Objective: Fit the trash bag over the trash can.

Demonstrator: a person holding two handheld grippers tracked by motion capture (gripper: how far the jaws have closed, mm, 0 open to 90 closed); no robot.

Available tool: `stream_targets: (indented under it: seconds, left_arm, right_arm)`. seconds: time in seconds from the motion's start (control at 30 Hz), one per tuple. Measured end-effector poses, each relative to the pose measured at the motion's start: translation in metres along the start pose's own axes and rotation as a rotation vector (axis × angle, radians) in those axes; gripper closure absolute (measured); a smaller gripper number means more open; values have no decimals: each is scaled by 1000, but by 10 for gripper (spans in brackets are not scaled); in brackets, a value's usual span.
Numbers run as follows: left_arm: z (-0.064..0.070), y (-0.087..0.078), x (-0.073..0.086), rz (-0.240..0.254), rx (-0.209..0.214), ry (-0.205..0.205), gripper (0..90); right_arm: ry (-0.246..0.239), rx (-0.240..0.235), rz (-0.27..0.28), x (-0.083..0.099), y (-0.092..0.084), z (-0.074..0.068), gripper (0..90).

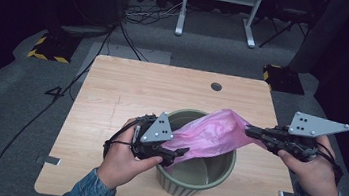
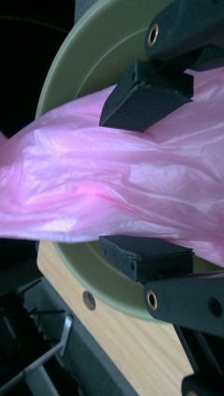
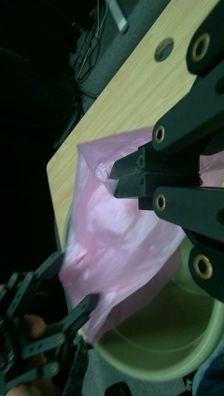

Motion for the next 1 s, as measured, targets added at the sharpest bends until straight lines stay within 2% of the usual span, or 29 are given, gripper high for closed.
stream_targets:
  seconds: [0.07, 0.23, 0.37, 0.43, 0.5, 0.8, 0.9, 1.0]
  left_arm:
    - [1, 7, -1, -16, 7, -3, 370]
    - [5, 15, -4, -14, 15, -7, 334]
    - [4, 17, -4, -7, 3, -13, 293]
    - [-1, 12, -8, 21, -26, -12, 271]
    - [-3, 9, -11, 40, -36, 0, 265]
    - [6, 9, -20, 73, 4, 25, 269]
    - [6, 9, -23, 90, 3, 34, 297]
    - [11, 9, -26, 99, 17, 75, 447]
  right_arm:
    - [-7, -16, 12, -6, 5, -4, 900]
    - [-36, -61, 14, -18, 21, -16, 900]
    - [-49, -100, 13, -24, 35, -26, 900]
    - [-48, -125, 10, -25, 42, -31, 900]
    - [-45, -141, 8, -26, 48, -35, 900]
    - [-59, -197, -13, -33, 81, -52, 900]
    - [-53, -214, -11, -34, 87, -57, 900]
    - [-47, -235, 2, -37, 93, -62, 900]
Point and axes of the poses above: each handheld gripper's, and its own axes: y roughly forward along the jaws, x roughly out of its underside, z roughly to its right, the point moved 8 cm from there along y, roughly forward along the jaws, and after that the axes turned 4 degrees about -x, right-handed, at the moved point
